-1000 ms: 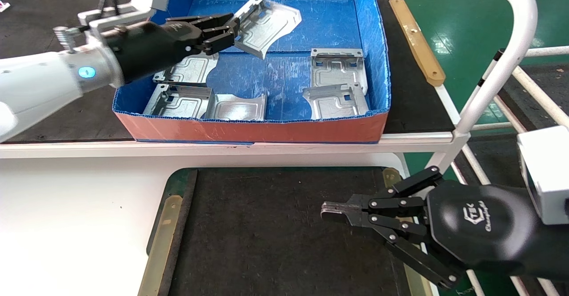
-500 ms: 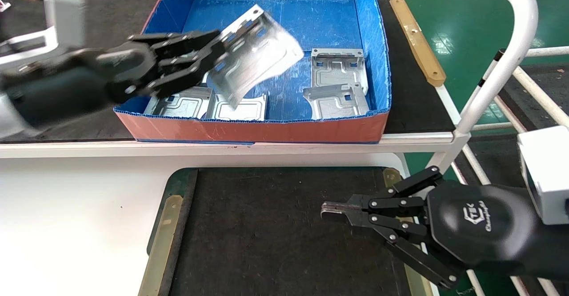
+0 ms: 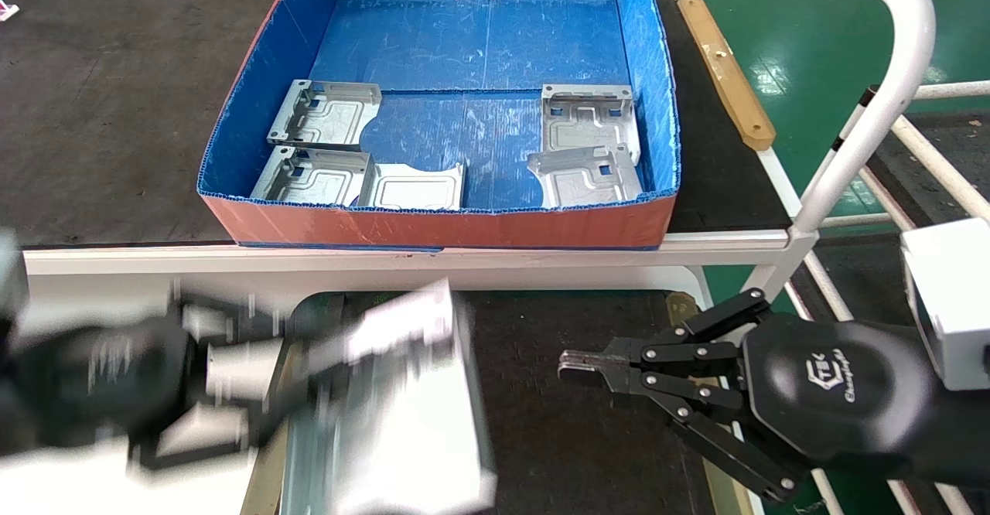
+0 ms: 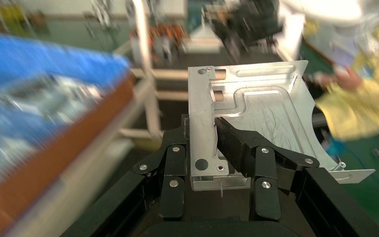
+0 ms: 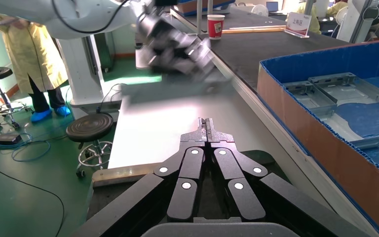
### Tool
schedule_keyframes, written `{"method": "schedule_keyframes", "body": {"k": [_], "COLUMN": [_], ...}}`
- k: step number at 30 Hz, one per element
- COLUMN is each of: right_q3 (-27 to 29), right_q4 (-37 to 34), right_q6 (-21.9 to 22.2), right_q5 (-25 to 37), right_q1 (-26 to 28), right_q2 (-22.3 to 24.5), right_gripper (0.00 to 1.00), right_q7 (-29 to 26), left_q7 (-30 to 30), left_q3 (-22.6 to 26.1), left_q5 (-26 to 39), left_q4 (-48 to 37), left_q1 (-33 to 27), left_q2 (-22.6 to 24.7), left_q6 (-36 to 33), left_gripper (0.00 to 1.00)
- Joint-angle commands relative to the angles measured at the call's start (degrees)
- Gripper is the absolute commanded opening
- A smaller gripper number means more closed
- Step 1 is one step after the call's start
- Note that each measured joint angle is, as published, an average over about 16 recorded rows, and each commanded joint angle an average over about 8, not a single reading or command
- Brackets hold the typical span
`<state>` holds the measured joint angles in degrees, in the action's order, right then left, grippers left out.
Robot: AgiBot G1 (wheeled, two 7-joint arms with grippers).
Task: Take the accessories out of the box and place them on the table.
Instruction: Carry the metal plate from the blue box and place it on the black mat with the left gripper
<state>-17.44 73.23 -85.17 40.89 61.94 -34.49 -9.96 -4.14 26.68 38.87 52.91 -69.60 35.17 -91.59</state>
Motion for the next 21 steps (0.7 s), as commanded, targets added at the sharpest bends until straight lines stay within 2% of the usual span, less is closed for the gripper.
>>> {"method": "schedule_keyframes", "body": {"k": [1, 6, 10, 16, 21], "right_q3": [-0.01, -0.02, -0.03, -0.04, -0.06], "right_q4": [0.00, 0.00, 0.00, 0.00, 0.00], "right_q6": [0.00, 0.01, 0.01, 0.02, 0.02], "right_q5": [0.00, -0.01, -0.02, -0.03, -0.04], "right_q1": [0.00, 0.00, 0.01, 0.01, 0.01], "right_q2": [0.00, 0.01, 0.01, 0.02, 0.02], "right_gripper": [1.00, 1.00, 1.00, 1.00, 1.00], "right_q7": [0.00, 0.01, 0.01, 0.02, 0.03], "left_q7": [-1.17, -7.12, -14.63, -28.75, -35.82], "left_q3": [1.95, 5.68, 8.47, 12.19, 14.40], "left_q5": [-1.53, -0.47, 1.71, 4.39, 6.93], "left_q4": [2.79, 2.72, 2.30, -1.03, -8.45], "left_q1": [2.71, 4.92, 6.07, 6.68, 4.37], "left_q2": [-2.69, -4.31, -3.37, 2.53, 9.73], "left_q6": [0.15, 0.42, 0.52, 0.85, 2.76], "left_gripper": [0.00, 0.00, 0.00, 0.00, 0.00]}}
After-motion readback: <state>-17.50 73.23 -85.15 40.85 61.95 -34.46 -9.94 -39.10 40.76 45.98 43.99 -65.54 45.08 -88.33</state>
